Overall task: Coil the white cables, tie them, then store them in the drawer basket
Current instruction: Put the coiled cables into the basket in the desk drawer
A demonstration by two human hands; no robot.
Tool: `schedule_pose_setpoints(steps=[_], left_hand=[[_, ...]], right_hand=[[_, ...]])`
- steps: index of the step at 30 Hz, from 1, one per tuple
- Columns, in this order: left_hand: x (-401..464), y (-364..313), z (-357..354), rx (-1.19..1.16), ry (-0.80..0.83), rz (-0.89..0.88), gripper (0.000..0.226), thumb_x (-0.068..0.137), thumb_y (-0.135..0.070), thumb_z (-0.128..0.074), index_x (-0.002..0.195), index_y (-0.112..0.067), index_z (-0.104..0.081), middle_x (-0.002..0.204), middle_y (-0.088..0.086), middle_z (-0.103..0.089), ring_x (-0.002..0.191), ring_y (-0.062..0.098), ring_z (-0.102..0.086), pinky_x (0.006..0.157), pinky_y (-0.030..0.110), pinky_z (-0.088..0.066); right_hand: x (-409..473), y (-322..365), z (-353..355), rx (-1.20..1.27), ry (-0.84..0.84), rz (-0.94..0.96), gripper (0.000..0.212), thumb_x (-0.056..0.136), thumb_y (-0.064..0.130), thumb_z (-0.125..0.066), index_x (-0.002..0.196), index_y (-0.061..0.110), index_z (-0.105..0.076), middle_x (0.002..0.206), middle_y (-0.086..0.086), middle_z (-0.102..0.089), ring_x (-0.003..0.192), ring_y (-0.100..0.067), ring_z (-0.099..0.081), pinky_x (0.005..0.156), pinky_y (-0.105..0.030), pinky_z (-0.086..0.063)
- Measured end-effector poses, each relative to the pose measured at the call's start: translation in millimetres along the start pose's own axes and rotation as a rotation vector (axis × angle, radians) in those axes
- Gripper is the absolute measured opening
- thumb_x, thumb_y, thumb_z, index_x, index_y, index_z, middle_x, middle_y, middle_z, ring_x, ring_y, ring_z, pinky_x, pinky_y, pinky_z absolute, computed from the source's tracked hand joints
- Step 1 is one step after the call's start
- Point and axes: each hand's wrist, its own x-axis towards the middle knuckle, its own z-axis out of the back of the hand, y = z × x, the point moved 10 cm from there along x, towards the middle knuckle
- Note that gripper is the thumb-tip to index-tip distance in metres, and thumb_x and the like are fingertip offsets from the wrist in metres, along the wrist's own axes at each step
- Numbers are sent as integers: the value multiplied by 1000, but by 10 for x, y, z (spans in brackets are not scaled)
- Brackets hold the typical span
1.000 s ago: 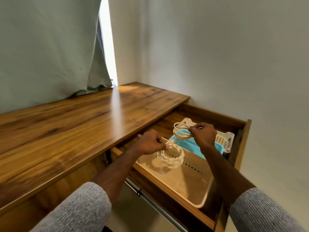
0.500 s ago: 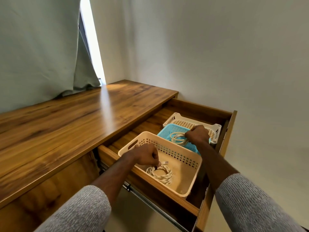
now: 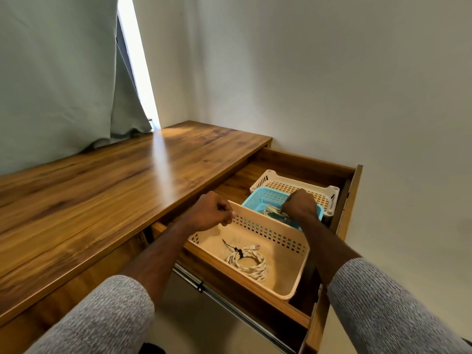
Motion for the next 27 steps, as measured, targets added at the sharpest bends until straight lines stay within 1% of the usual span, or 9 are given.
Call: schedule_pose_setpoints(steps=[2,6,9,11,14,16,21,25,27], left_hand=[[-21,2,119,-14,-51,7,18,92,-18,-69,85,-3,-75,83,2,-75,62,4,-69,49,12,-47],[-98,72,440,-13,-78,22,15,90,-19,-71,82,-7,-75,78,-1,-75,70,9,-72,64,22,-57],[-272,157,813,9,-138,49,13,89,-19,-72,77,-15,-76,74,-1,-74,72,11,-71,66,24,-54],[-431,271,1095,13,-191,93,16,89,-19,-71,74,-15,-75,71,0,-74,69,13,-71,61,25,-53],[-776,521,1563,17,-262,158,18,91,-18,-68,78,-8,-73,72,5,-75,65,14,-71,50,27,-49],[-1103,710,1931,35,-345,208,18,93,-19,-67,81,-6,-73,75,6,-75,65,14,-71,49,26,-49],[-2203,1270,2681,81,-523,362,18,94,-17,-66,80,-6,-72,74,7,-75,64,14,-71,44,21,-47],[-3364,1626,3225,106,-676,494,21,93,-11,-65,74,-4,-70,63,5,-68,49,0,-61,45,14,-42],[-4018,1774,3507,140,-762,567,23,92,-11,-67,69,-6,-70,58,2,-66,48,-2,-58,50,15,-43]], right_hand=[[-29,108,21,21,-24,55,26,80,18,-82,103,8,-74,107,-10,-75,89,-22,-72,67,-31,-59],[-214,566,-22,73,-19,240,10,85,12,-75,95,12,-75,106,-9,-75,90,-20,-73,71,-33,-63],[-478,1126,-104,124,-1,412,4,87,16,-74,85,18,-71,87,1,-70,84,-13,-69,67,-27,-56],[-690,1578,-174,147,23,532,8,87,19,-74,81,21,-69,80,8,-66,76,-5,-64,61,-21,-46],[-1053,2321,-409,153,38,703,6,80,21,-75,75,22,-72,77,5,-72,76,-12,-68,69,-27,-53],[-1384,2801,-674,154,75,808,4,80,23,-73,77,21,-74,79,2,-74,77,-17,-69,75,-32,-57],[-2601,3801,-1463,121,206,1163,10,80,22,-59,80,19,-68,81,-3,-70,80,-25,-64,75,-38,-55],[-3669,4447,-2081,157,377,1310,14,79,27,-53,83,21,-65,84,-2,-69,85,-27,-64,75,-36,-54],[-4197,4726,-2277,205,443,1369,11,80,24,-56,83,20,-66,86,-3,-70,86,-26,-63,73,-36,-53]])
